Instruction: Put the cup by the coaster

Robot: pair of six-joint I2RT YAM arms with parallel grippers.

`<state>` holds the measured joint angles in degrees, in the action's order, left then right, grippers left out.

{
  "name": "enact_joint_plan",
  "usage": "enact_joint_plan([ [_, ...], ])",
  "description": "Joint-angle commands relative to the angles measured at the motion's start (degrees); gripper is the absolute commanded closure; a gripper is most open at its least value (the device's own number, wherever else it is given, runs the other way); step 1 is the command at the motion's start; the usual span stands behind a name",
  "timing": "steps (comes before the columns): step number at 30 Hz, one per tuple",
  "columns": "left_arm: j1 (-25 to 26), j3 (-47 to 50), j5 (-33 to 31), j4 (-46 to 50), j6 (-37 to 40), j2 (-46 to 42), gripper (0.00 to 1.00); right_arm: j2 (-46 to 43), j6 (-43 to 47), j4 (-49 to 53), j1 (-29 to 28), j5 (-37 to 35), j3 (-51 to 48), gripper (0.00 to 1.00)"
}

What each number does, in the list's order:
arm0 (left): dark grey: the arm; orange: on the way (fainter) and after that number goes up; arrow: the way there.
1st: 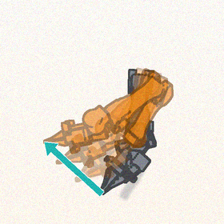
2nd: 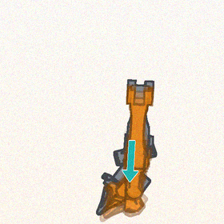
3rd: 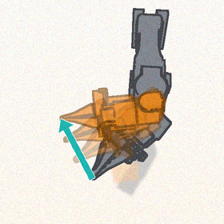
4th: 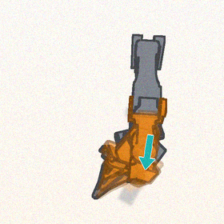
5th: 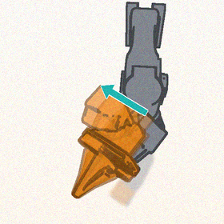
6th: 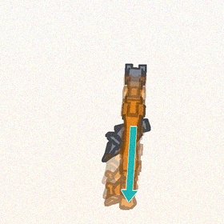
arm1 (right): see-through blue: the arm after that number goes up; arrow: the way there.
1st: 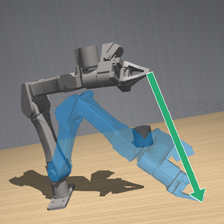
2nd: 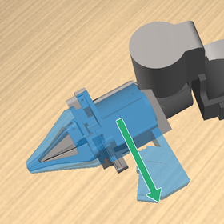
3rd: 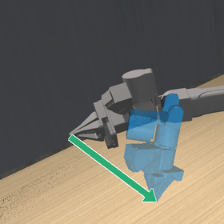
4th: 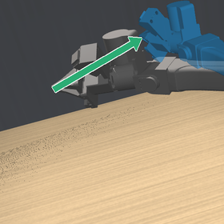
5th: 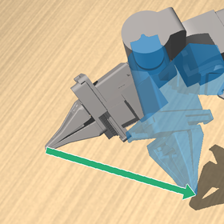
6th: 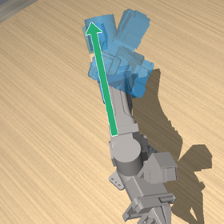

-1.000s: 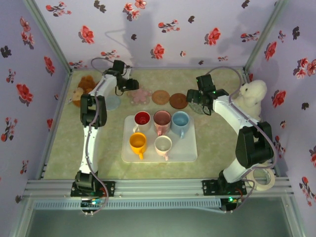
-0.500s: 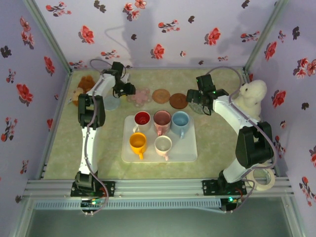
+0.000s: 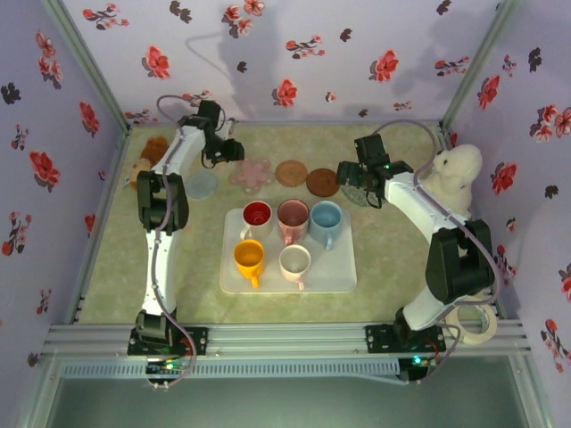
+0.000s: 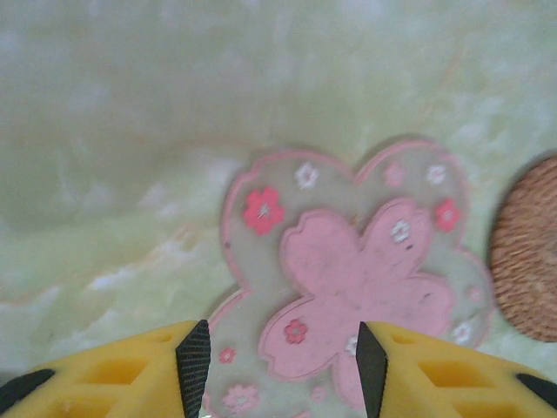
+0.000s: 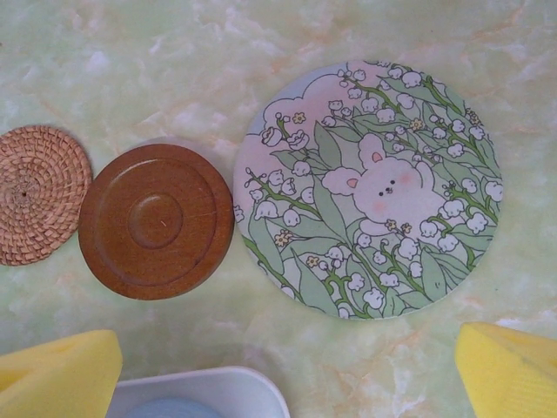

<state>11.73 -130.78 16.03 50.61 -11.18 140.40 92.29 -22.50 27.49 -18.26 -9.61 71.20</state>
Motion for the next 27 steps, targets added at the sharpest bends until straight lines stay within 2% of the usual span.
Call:
enact_joint_plan([
  [1,-0.4,-3.8,4.2,-2.2,0.5,1.8,0.48,0.4,0.0,-0.4,-0.2,0.5,0.2,0.01],
  [15,-0.1,-10.2,12.4,-13.3,-3.6,13.3,0.33,0.8,0.6,0.5,-0.2,-0.3,1.5,0.01],
  [22,0.0,-9.0,12.1,-11.3,-2.6,13.7,0.33,0.3,0.7,1.1,-0.2,-0.5,1.6,0.01],
  [27,0.1,-5.6,10.7,-6.4,0.3,12.1,0.39,0.2,0.4,1.0,-0.2,-0.4,1.2,0.01],
])
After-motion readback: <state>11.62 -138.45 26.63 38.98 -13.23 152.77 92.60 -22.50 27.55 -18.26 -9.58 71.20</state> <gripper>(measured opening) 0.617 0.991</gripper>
